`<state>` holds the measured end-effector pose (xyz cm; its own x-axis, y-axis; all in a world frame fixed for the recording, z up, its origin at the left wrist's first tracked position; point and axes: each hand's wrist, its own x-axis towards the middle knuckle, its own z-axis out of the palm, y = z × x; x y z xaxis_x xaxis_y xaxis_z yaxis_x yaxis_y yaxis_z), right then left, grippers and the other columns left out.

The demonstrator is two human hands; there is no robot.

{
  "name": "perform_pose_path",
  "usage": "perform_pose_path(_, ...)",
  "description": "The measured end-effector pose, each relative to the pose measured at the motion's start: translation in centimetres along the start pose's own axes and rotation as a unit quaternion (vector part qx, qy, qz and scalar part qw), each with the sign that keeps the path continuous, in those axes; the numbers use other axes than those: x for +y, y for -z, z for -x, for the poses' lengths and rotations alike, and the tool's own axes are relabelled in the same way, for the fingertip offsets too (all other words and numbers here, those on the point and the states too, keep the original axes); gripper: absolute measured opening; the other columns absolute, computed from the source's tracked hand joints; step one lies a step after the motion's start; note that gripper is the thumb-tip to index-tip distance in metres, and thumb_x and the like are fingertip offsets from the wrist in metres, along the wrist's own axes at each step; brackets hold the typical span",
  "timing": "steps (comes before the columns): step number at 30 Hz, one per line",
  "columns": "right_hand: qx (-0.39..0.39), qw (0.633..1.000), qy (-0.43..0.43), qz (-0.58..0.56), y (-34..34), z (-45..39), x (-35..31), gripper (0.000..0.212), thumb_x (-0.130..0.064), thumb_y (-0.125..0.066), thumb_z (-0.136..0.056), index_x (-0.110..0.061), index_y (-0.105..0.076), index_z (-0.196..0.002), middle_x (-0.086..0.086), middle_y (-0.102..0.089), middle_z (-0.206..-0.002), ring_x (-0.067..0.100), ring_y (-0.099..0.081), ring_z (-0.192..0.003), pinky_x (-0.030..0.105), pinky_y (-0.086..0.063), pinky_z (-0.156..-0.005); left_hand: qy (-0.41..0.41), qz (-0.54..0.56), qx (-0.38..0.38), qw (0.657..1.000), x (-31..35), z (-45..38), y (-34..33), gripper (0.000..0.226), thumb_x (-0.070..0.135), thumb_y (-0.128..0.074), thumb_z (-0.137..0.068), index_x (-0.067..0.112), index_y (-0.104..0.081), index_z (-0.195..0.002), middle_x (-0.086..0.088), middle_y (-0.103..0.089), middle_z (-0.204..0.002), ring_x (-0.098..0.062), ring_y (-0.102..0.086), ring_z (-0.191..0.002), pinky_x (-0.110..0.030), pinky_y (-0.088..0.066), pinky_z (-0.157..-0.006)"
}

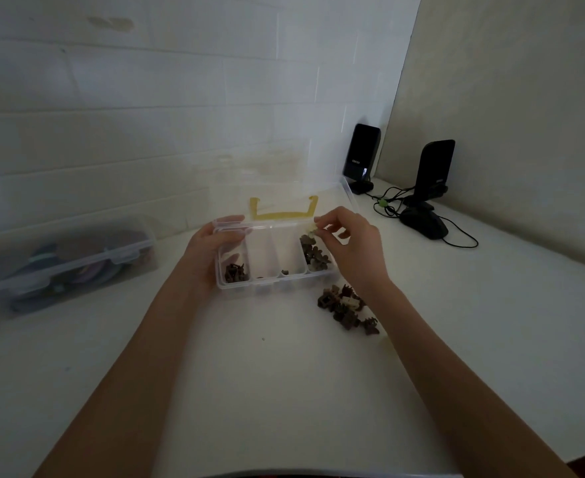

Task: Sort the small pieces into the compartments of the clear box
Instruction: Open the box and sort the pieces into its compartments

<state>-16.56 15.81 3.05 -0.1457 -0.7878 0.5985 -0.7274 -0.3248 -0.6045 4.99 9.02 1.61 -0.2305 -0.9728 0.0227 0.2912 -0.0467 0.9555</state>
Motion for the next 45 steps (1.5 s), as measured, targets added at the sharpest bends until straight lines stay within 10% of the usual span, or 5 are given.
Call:
perform_pose_path(11, -0.032, 0.991, 0.026, 0.125, -0.1, -0.4, 0.2, 0.008, -0.023, -0.06, -0.09, -0.024, -0.067, -0.094, -0.01, -0.069, -0.101, 0.014, -0.05, -0.096, 0.04, -0.043, -0.088, 0.005, -0.008, 0.01, 1.0, -0.1, 0.0, 0.1, 0.028, 0.008, -0.064, -0.079, 0.02, -0.065, -0.105, 0.004, -0.068, -0.093, -0.01, -0.059, -0.089, -0.03, -0.041, -0.077)
perform_pose_path(16, -0.015, 0.989, 0.052, 0.136, 0.8, 0.5, 0.7, 0.026, -0.01, -0.054, -0.091, -0.025, -0.07, -0.106, -0.007, -0.059, -0.123, 0.014, -0.047, -0.109, 0.031, -0.034, -0.087, 0.011, -0.001, 0.012, 1.0, -0.1, 0.0, 0.0, 0.043, 0.011, -0.071, -0.07, 0.016, -0.064, -0.112, 0.001, -0.067, -0.096, -0.015, -0.058, -0.093, -0.029, -0.04, -0.076)
perform_pose_path(24, -0.067, 0.994, 0.017, 0.085, 4.8, 4.6, 1.1, 0.019, -0.012, -0.052, -0.078, -0.025, -0.065, -0.073, -0.015, -0.055, -0.054, 0.007, -0.049, -0.048, 0.015, -0.033, -0.048, 0.008, 0.015, 0.014, 1.0, -0.2, -0.2, 0.1, 0.053, 0.011, -0.073, -0.065, 0.01, -0.062, -0.117, -0.001, -0.066, -0.092, -0.012, -0.056, -0.079, -0.03, -0.038, -0.068)
perform_pose_path(33, -0.25, 0.958, -0.083, 0.117, 6.0, 5.9, 2.9, 0.026, -0.026, -0.062, -0.083, -0.046, -0.056, -0.098, -0.016, -0.058, -0.088, 0.004, -0.054, -0.075, 0.02, -0.044, -0.065, 0.003, 0.009, 0.015, 1.0, -0.5, -0.4, 0.4, 0.037, 0.006, -0.065, -0.078, 0.013, -0.063, -0.113, -0.001, -0.066, -0.095, -0.015, -0.056, -0.086, -0.029, -0.038, -0.07)
perform_pose_path(45, -0.217, 0.974, -0.053, 0.032, 4.8, 5.9, 2.7, 0.038, -0.007, -0.064, -0.082, -0.042, -0.067, -0.096, -0.014, -0.066, -0.086, 0.002, -0.056, -0.077, 0.008, -0.042, -0.063, 0.008, 0.007, 0.01, 1.0, -0.3, -0.2, 0.2, 0.044, 0.017, -0.071, -0.06, 0.018, -0.066, -0.103, -0.004, -0.065, -0.102, -0.014, -0.057, -0.09, -0.028, -0.039, -0.071)
